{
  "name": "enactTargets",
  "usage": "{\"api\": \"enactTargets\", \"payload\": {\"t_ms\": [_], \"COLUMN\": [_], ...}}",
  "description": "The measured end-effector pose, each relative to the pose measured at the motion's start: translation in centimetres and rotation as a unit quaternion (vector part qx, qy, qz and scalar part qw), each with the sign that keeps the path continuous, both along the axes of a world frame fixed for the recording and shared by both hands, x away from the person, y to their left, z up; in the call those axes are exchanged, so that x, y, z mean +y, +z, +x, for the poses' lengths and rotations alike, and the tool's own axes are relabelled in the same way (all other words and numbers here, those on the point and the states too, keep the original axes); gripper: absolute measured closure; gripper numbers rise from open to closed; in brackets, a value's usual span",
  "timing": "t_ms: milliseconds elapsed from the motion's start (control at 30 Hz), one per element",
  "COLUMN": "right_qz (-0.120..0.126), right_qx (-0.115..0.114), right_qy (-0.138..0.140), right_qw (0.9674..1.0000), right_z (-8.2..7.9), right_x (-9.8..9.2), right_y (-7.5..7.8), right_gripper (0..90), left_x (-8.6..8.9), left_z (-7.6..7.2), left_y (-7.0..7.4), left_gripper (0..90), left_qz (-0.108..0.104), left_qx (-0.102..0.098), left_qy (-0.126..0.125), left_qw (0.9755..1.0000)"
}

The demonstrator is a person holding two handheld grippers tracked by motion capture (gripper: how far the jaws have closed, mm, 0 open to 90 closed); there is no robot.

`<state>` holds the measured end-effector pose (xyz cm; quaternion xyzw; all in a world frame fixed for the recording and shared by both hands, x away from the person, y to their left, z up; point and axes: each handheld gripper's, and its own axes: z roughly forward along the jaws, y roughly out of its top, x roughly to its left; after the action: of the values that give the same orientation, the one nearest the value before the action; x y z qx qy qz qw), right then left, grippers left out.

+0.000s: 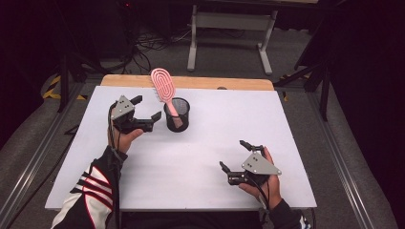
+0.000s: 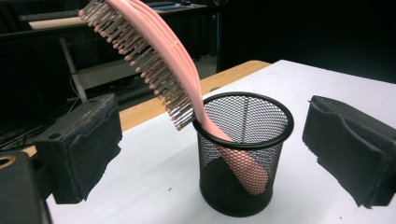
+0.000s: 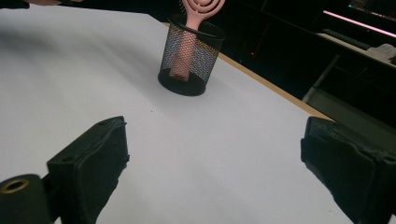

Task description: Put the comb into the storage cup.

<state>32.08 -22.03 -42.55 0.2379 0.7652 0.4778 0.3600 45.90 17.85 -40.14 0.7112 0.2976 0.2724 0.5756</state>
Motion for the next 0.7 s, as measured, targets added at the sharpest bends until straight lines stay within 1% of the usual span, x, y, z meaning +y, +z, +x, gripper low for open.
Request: {"api": "enactTargets", "payload": {"t_ms": [100, 200, 233, 300, 700], "right_qz": [0.0, 0.001, 0.001, 0.002, 0.002], "right_qx": [-0.001, -0.001, -0.001, -0.003, -0.004], "right_qy": [0.0, -0.001, -0.001, -0.001, 0.0], "right_qw": [1.0, 1.0, 1.0, 1.0, 1.0], "right_z": [0.0, 0.0, 0.0, 0.0, -0.1], "right_x": [0.0, -0.1, -0.1, -0.1, -0.2], "right_y": [0.0, 0.1, 0.1, 0.1, 0.2], "right_gripper": [7.9, 7.9, 7.9, 7.9, 7.8], "left_x": [0.0, -0.1, -0.2, -0.3, -0.7], "left_z": [-0.3, -0.7, -0.8, -1.1, -2.5], "left_y": [0.1, 0.2, 0.2, 0.2, 0.8], "left_gripper": [5.8, 5.9, 5.9, 5.9, 5.8], "left_qz": [0.004, 0.003, 0.01, 0.013, 0.02], "left_qx": [-0.003, -0.005, -0.005, -0.008, -0.024], "left_qy": [-0.003, -0.007, -0.008, -0.013, -0.03], "left_qw": [1.0, 1.0, 0.9999, 0.9998, 0.9991]}}
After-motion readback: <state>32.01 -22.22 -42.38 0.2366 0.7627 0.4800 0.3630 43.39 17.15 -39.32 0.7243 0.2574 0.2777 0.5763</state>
